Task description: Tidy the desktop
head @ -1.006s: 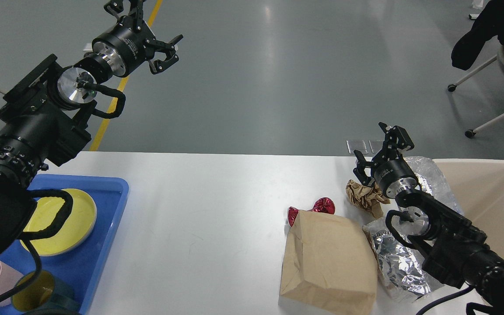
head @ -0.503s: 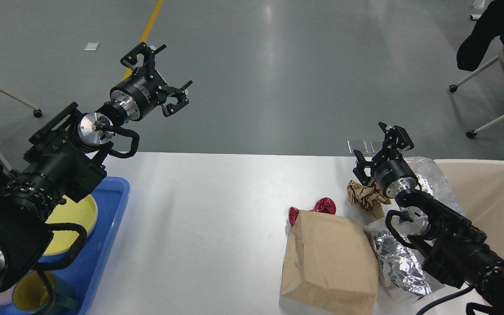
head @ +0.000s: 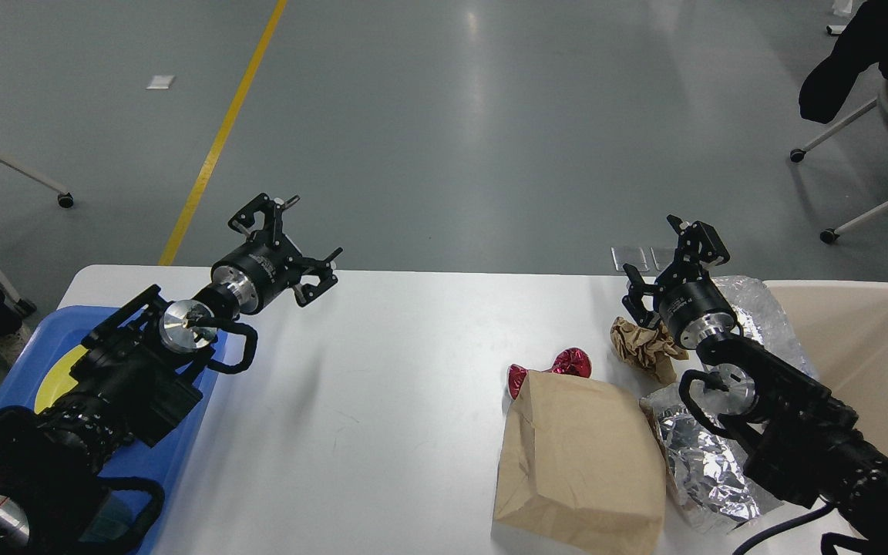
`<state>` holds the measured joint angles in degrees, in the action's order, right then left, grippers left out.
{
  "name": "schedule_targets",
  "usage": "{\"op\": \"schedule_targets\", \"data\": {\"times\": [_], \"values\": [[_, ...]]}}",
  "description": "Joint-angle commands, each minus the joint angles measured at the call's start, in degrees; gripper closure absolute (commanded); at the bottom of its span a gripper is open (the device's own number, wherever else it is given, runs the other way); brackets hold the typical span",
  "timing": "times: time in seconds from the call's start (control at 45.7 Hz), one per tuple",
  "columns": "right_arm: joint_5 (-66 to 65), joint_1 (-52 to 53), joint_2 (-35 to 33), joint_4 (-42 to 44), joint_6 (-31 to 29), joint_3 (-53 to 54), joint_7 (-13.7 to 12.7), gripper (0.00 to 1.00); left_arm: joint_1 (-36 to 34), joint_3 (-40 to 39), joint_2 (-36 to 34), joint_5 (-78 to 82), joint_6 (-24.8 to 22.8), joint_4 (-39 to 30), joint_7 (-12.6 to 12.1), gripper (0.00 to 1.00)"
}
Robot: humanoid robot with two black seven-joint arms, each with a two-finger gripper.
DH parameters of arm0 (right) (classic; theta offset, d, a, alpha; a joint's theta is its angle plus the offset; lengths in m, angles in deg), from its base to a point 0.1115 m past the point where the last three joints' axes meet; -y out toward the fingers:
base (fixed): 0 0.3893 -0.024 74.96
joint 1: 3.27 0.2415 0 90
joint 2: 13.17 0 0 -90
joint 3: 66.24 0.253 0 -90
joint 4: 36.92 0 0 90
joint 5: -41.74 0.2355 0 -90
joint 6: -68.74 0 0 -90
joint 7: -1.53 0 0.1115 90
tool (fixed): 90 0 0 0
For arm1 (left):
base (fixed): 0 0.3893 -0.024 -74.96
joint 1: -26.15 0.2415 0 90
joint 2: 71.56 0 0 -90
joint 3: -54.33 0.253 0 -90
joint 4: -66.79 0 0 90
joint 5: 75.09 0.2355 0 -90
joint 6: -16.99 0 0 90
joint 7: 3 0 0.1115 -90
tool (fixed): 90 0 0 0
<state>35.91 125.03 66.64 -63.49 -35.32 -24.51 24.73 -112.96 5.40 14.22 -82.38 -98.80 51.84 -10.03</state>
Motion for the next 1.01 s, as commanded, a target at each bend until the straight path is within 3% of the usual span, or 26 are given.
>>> {"op": "schedule_targets", "data": {"times": [0.0, 0.262, 0.437, 0.612, 0.7, 0.787, 0.984], "values": [[0.02, -0.07, 0.00, 0.03, 0.00, -0.07, 0.00, 0.00, 1.46, 0.06, -0.26, 0.00, -0.04, 0.00, 0.96, 0.04], [0.02, 0.02, 0.00, -0.06, 0.00, 0.02, 0.00, 0.00, 2.26, -0.91, 0.00, 0.00, -0.83, 0.00, 2.28, 0.04], [0.02, 0.02, 0.00, 0.03, 0.00, 0.02, 0.00, 0.00, 2.61, -0.47, 0.18, 0.09, -3.12, 0.00, 10.97, 0.04], [-0.06, -0.07, 0.00, 0.03, 0.00, 0.02, 0.00, 0.00, 6.91, -0.82, 0.70, 0.00, -9.18, -0.09, 24.06, 0.04], [0.02, -0.07, 0.00, -0.05, 0.00, 0.02, 0.00, 0.00, 7.00, -0.64, 0.88, 0.00, -11.12, -0.09, 28.90, 0.04], [0.02, 0.02, 0.00, 0.03, 0.00, 0.02, 0.00, 0.00, 7.70, -0.82, 0.88, 0.00, -12.08, -0.17, 31.37, 0.04], [-0.06, -0.07, 0.00, 0.03, 0.00, -0.07, 0.00, 0.00, 7.79, -0.73, 0.97, 0.00, -12.09, -0.17, 31.37, 0.04]]}}
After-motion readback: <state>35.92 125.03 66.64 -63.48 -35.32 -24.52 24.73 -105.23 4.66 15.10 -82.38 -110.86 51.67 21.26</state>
